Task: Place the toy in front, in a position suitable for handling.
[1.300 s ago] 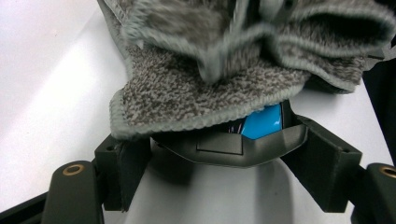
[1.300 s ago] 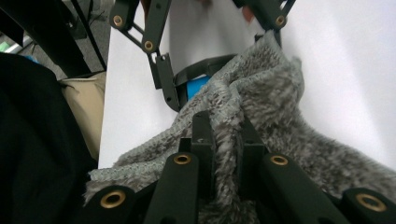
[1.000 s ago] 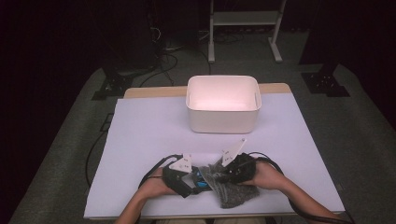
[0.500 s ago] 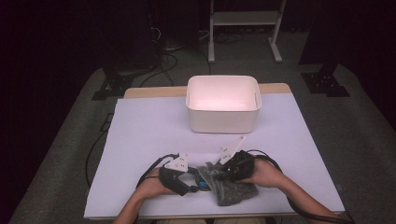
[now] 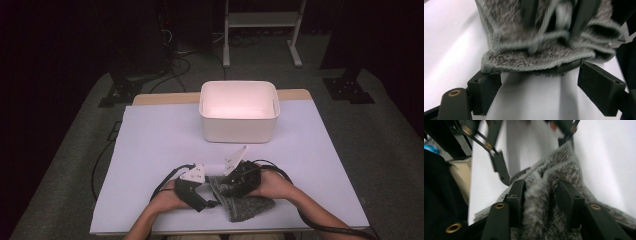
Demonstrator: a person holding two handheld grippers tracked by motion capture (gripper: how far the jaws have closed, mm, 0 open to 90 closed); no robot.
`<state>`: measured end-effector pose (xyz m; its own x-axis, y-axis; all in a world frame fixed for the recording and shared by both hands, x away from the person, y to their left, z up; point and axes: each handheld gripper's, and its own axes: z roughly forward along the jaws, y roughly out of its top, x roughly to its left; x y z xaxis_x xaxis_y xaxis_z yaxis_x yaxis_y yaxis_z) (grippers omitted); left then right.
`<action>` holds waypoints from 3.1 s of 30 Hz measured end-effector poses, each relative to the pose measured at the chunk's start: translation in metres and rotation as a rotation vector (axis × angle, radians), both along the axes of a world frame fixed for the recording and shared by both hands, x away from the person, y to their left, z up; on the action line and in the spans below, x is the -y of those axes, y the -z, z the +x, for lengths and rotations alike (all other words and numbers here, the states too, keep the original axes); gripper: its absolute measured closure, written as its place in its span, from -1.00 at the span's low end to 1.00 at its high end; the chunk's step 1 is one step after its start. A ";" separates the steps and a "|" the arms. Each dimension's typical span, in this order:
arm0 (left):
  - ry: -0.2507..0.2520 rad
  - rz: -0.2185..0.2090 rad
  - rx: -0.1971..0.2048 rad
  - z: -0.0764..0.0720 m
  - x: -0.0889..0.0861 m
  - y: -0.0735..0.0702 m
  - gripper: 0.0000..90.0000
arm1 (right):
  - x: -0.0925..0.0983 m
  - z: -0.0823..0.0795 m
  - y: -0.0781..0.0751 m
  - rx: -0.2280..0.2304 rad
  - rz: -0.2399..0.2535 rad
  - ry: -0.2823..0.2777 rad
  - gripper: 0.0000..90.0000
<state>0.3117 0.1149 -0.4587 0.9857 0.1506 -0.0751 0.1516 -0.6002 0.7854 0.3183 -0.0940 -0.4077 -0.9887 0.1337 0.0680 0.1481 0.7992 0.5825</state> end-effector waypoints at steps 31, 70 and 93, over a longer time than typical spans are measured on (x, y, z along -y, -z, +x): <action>0.035 -0.005 0.000 0.004 0.010 0.001 -0.47 | 0.012 -0.003 -0.001 -0.031 0.032 -0.025 0.77; 0.041 -0.012 -0.008 0.005 0.004 0.001 -0.47 | -0.001 0.018 0.004 -0.066 0.046 -0.041 0.77; 0.040 -0.002 -0.001 0.005 0.004 0.000 -0.47 | 0.036 0.019 0.003 -0.078 0.079 0.035 0.77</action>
